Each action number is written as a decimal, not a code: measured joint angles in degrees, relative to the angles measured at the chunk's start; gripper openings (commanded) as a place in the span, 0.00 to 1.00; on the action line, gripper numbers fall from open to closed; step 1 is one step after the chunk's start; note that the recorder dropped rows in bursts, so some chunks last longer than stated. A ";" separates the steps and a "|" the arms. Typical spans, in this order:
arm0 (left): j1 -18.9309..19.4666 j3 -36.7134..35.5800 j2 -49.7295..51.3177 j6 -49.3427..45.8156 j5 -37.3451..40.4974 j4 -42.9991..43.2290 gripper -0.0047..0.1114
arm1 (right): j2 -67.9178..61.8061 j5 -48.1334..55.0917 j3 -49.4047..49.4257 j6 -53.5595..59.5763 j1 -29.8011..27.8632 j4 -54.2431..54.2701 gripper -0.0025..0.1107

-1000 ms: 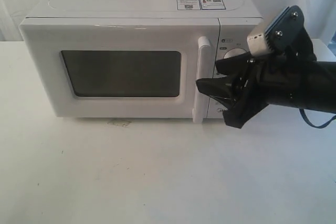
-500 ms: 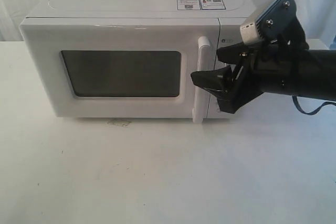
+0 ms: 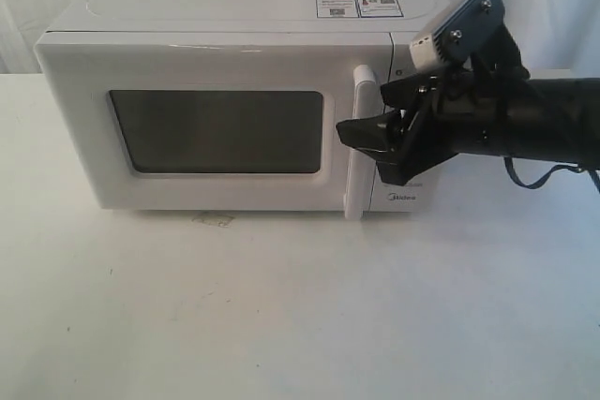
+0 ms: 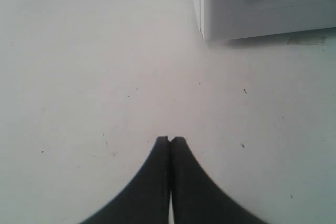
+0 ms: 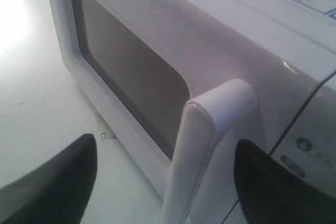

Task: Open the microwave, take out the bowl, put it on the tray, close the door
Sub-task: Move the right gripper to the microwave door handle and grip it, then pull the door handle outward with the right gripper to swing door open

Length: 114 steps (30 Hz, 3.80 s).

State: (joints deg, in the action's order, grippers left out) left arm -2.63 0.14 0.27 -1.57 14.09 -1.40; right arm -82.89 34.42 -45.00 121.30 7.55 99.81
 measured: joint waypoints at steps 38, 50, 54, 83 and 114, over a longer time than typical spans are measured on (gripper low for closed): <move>0.00 0.00 0.00 0.00 0.00 0.00 0.04 | -8.31 3.03 -4.74 -0.24 0.34 0.60 0.02; 0.00 0.00 0.00 0.00 0.00 0.00 0.04 | -8.42 5.00 -4.74 -0.24 -0.10 0.46 0.02; 0.00 0.00 0.00 0.00 0.00 0.00 0.04 | -8.81 11.06 -4.58 -0.24 -0.63 -1.83 0.02; 0.00 0.00 0.00 0.00 -0.10 0.00 0.04 | -8.02 21.93 0.05 -3.11 -0.66 -6.82 0.47; 0.00 0.00 0.00 0.00 -0.10 0.00 0.04 | 5.53 26.39 5.59 -24.54 -0.15 -29.70 0.24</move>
State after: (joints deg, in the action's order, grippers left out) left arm -2.63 0.14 0.27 -1.57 14.00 -1.40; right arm -77.36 60.81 -39.41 96.76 7.40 70.11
